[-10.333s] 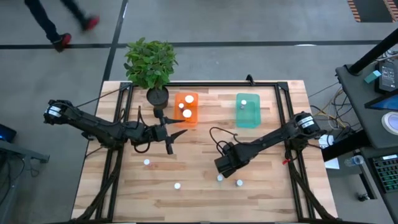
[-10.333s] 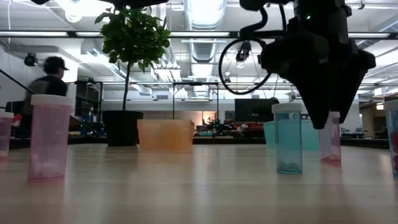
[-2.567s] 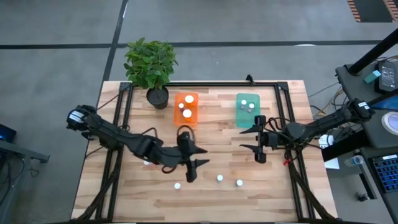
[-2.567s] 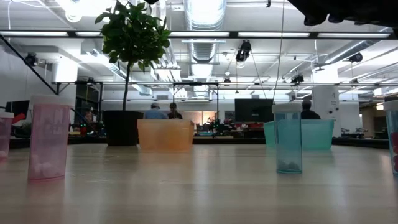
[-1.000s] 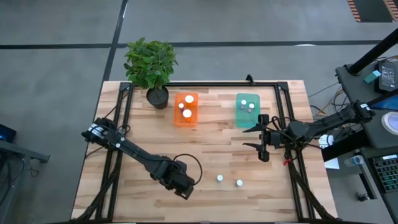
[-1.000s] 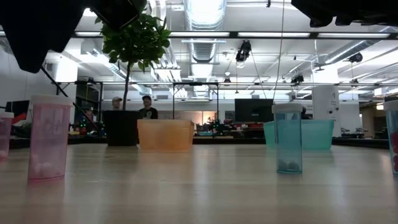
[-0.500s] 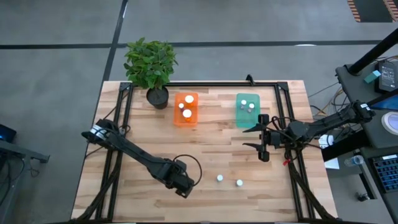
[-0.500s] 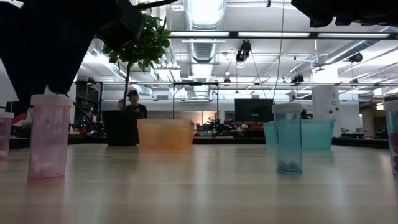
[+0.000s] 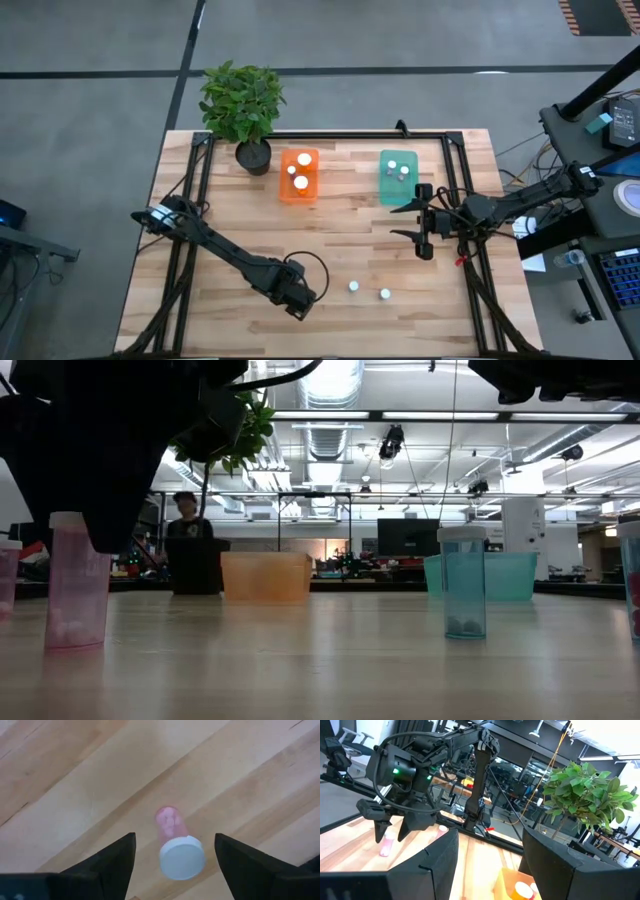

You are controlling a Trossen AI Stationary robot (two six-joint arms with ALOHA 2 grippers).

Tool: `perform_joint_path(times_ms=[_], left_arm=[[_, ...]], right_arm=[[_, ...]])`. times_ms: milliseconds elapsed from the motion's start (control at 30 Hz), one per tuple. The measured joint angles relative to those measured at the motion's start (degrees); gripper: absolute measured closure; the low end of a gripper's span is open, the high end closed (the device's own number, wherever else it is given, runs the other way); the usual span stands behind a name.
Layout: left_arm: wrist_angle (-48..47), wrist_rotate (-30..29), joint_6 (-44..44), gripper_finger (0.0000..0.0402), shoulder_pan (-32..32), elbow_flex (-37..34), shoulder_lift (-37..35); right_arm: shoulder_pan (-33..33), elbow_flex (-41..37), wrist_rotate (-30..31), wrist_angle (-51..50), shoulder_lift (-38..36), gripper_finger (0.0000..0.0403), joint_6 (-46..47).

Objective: Pick and place medicine bottles into bin by pill shape (circle, oval)
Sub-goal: Put the bottom pink tablet bottle into the green bin

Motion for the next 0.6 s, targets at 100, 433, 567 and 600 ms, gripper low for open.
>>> perform_joint_path(times_ms=[100,433,567,600], left_arm=[[0.0,0.02,0.17,0.0173,0.0,0.0,0.0],[0.0,0.04,0.26,0.0267,0.0,0.01,-0.02],[0.0,0.07,1.32,0.0297,0.0,0.04,-0.08],[0.0,0.09,1.45,0.0303,0.0,0.04,-0.17]], right_arm=[[-0.01,0.0,0.01,0.0,0.0,0.0193,0.01],[0.0,0.0,0.02,0.0,0.0,0.0193,0.0],[0.0,0.0,0.01,0.01,0.0,0.0193,-0.01],[0.0,0.0,0.0,0.0,0.0,0.0193,-0.03]])
